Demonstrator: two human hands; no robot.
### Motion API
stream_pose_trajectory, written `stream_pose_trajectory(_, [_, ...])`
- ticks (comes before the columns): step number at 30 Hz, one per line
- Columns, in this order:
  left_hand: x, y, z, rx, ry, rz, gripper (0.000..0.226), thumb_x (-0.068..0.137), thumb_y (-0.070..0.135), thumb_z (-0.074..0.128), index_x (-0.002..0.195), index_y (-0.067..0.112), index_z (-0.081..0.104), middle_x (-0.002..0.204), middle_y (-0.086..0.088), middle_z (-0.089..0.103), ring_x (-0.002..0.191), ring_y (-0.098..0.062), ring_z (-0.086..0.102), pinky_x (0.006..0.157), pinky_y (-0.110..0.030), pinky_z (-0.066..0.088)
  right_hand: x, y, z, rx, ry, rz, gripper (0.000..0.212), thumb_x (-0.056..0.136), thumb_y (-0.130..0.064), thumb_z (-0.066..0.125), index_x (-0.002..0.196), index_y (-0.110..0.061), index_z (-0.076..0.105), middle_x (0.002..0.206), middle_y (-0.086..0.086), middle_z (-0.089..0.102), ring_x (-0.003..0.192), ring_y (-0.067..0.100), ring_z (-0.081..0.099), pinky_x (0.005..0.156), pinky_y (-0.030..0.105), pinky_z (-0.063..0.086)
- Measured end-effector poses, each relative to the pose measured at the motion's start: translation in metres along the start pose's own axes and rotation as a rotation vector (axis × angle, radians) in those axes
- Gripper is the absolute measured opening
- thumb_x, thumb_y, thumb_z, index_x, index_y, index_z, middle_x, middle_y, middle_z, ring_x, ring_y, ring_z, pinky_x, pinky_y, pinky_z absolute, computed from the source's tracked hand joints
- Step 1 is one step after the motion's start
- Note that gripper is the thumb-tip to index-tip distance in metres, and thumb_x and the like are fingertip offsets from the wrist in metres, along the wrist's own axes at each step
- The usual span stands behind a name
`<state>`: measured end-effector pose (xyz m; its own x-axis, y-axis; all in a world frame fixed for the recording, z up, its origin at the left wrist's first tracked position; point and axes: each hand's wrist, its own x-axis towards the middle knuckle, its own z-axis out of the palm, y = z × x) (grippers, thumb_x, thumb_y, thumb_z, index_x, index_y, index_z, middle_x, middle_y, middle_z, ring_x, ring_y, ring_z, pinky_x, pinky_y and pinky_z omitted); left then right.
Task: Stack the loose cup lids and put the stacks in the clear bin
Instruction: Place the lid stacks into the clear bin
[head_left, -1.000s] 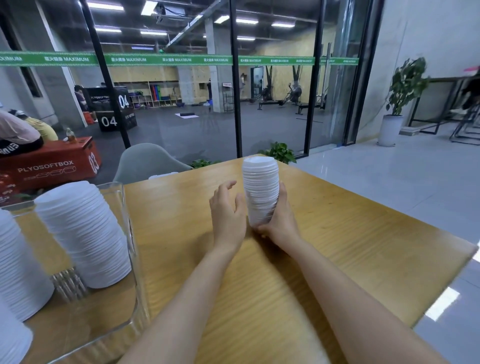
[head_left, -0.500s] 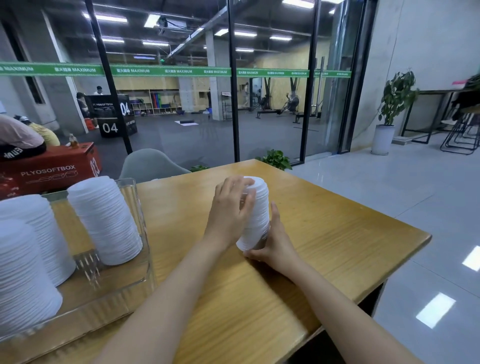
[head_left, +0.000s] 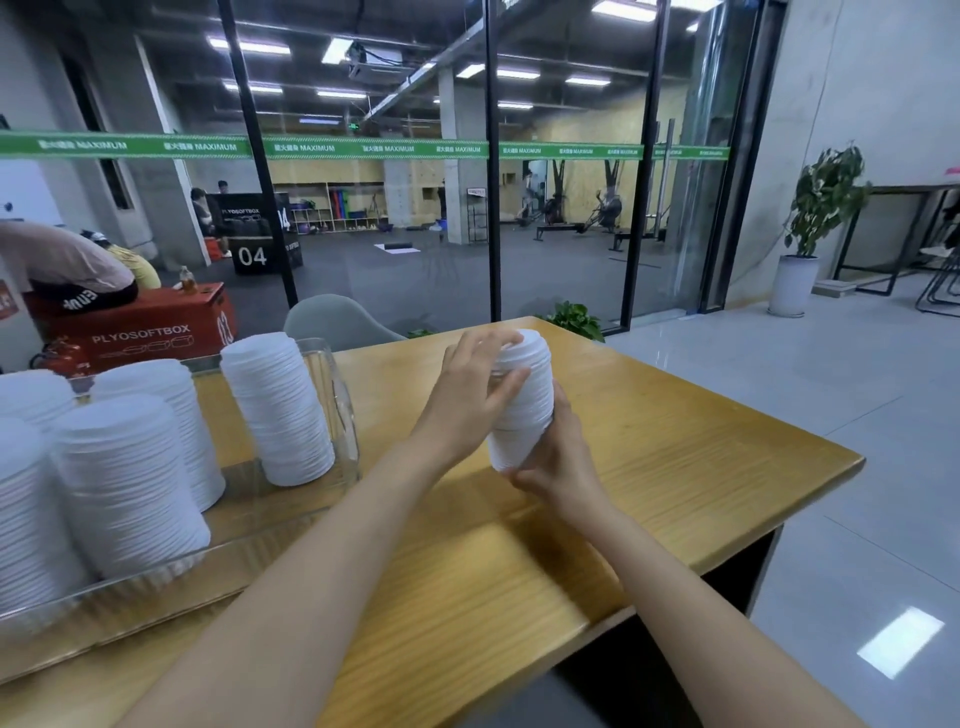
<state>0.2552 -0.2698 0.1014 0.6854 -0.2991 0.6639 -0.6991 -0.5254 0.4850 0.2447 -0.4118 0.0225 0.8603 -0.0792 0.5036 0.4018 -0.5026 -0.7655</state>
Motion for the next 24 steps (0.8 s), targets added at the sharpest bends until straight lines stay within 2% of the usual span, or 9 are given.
stream_pose_trajectory(2, [-0.002,0.01,-0.014,0.035,0.029,0.032,0.047,0.093,0.05,0.045,0.129,0.021,0.054,0.14,-0.003,0.044,0.127,-0.028,0.042,0.101,-0.047,0.043,-0.003,-0.016,-0.001,-0.008,0.01,-0.017,0.112,0.049,-0.025,0.085,0.147,-0.025,0.031,0.124,-0.001,0.055,0.114,0.02,0.053,0.086,0.039,0.055])
stream_pose_trajectory(4, [-0.005,0.023,-0.031,0.073,0.055,0.074,0.044,0.096,0.045,0.046,0.131,0.018,0.054,0.141,-0.005,0.045,0.126,-0.027,0.043,0.102,-0.046,0.041,-0.007,-0.035,-0.004,-0.038,0.03,-0.056,0.12,0.049,-0.029,0.084,0.152,-0.028,0.024,0.126,0.005,0.054,0.116,0.026,0.052,0.084,0.047,0.055])
stream_pose_trajectory(7, [-0.01,0.044,-0.061,0.112,0.105,0.142,0.038,0.1,0.036,0.048,0.132,0.015,0.053,0.135,-0.003,0.05,0.119,-0.024,0.046,0.101,-0.046,0.041,-0.019,-0.069,-0.012,-0.041,0.062,-0.127,0.121,0.055,-0.022,0.088,0.154,-0.024,0.019,0.136,0.008,0.047,0.124,0.025,0.044,0.088,0.04,0.05])
stream_pose_trajectory(10, [-0.017,0.064,-0.097,0.144,0.151,0.175,0.04,0.1,0.038,0.044,0.133,0.016,0.052,0.133,-0.001,0.051,0.114,-0.023,0.046,0.096,-0.047,0.044,-0.03,-0.102,-0.017,-0.014,0.059,-0.22,0.119,0.063,-0.013,0.089,0.156,-0.015,0.013,0.145,0.009,0.036,0.131,0.02,0.032,0.095,0.028,0.033])
stream_pose_trajectory(13, [-0.027,0.076,-0.133,0.217,0.192,0.201,0.041,0.101,0.04,0.041,0.133,0.017,0.051,0.132,-0.002,0.052,0.114,-0.025,0.046,0.095,-0.045,0.043,-0.038,-0.137,-0.008,0.017,0.038,-0.289,0.119,0.065,-0.013,0.088,0.156,-0.013,0.011,0.147,0.008,0.035,0.132,0.016,0.031,0.095,0.023,0.029])
stream_pose_trajectory(20, [-0.065,0.065,-0.208,0.407,0.296,0.214,0.036,0.103,0.032,0.041,0.131,0.012,0.052,0.128,-0.007,0.053,0.107,-0.008,0.041,0.1,-0.034,0.032,-0.047,-0.193,0.061,0.083,-0.043,-0.344,0.122,0.061,-0.019,0.091,0.155,-0.015,0.013,0.144,0.007,0.041,0.129,0.023,0.039,0.097,0.031,0.039])
stream_pose_trajectory(22, [-0.076,0.053,-0.222,0.431,0.27,0.139,0.035,0.104,0.028,0.043,0.134,0.012,0.05,0.133,-0.006,0.051,0.11,-0.008,0.039,0.101,-0.034,0.031,-0.047,-0.198,0.082,0.073,-0.079,-0.323,0.124,0.059,-0.019,0.091,0.155,-0.017,0.014,0.144,0.006,0.04,0.13,0.022,0.039,0.1,0.034,0.041])
stream_pose_trajectory(24, [-0.085,0.038,-0.229,0.426,0.22,0.034,0.041,0.103,0.028,0.047,0.14,0.012,0.043,0.14,-0.007,0.047,0.119,-0.019,0.041,0.103,-0.036,0.03,-0.048,-0.198,0.1,0.088,-0.115,-0.305,0.121,0.056,-0.016,0.092,0.152,-0.015,0.018,0.146,0.005,0.04,0.132,0.021,0.039,0.103,0.037,0.043])
